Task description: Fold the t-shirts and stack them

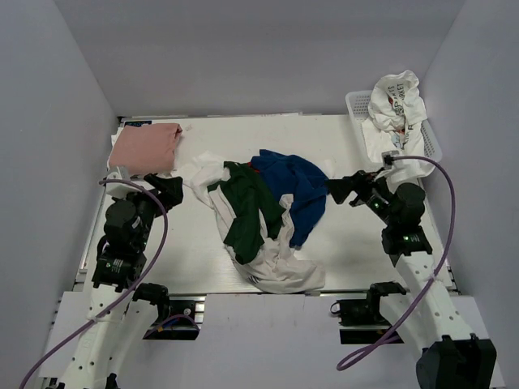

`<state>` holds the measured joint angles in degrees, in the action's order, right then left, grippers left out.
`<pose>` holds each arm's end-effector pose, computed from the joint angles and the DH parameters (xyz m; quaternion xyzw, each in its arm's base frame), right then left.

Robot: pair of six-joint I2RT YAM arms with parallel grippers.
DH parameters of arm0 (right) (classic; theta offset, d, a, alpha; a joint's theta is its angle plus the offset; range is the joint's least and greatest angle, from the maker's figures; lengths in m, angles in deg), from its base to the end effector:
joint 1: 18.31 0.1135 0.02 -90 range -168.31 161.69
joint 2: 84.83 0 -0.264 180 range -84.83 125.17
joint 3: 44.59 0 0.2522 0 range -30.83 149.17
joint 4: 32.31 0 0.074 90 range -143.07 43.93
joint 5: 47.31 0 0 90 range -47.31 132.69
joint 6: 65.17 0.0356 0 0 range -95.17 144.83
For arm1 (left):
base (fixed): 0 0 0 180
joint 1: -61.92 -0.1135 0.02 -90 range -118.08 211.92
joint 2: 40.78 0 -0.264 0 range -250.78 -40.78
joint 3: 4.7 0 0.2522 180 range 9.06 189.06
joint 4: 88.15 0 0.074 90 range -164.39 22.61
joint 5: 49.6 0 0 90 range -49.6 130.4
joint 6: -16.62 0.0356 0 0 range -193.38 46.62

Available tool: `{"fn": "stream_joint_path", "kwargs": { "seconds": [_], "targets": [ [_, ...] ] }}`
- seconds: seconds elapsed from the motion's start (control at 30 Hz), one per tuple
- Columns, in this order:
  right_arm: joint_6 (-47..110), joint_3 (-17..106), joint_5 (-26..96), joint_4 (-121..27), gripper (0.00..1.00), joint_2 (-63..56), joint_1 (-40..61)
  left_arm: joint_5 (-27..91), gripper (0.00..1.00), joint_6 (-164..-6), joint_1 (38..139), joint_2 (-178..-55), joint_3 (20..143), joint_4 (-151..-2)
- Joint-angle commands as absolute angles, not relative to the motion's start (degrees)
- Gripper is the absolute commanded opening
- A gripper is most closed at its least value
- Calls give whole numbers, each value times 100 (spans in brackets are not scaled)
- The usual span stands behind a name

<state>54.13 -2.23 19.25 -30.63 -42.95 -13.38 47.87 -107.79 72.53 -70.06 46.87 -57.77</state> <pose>0.1803 0.0298 0.2959 0.0003 0.6948 0.3422 0.6326 0.1299 -0.0196 0.3229 -0.1972 0.7286 -0.2050 0.6231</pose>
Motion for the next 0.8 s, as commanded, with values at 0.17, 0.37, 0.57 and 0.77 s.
{"fn": "stream_joint_path", "kwargs": {
  "seconds": [0.17,0.37,0.57,0.77],
  "targets": [
    [3723,1645,3130,-5177,90,-2458,1266,5095,100,-11064,7229,-6970,4590,-5250],
    [3055,3293,5050,-6188,90,68,3740,5279,100,-11170,7281,-7136,4536,-5110],
    [3634,3353,5763,-6260,90,1342,4207,5385,100,-11223,7282,-7260,4536,-5005],
    [4012,3192,6411,-5934,82,1597,4435,5604,100,-11275,7282,-7365,4536,-5005]
  ]
}}
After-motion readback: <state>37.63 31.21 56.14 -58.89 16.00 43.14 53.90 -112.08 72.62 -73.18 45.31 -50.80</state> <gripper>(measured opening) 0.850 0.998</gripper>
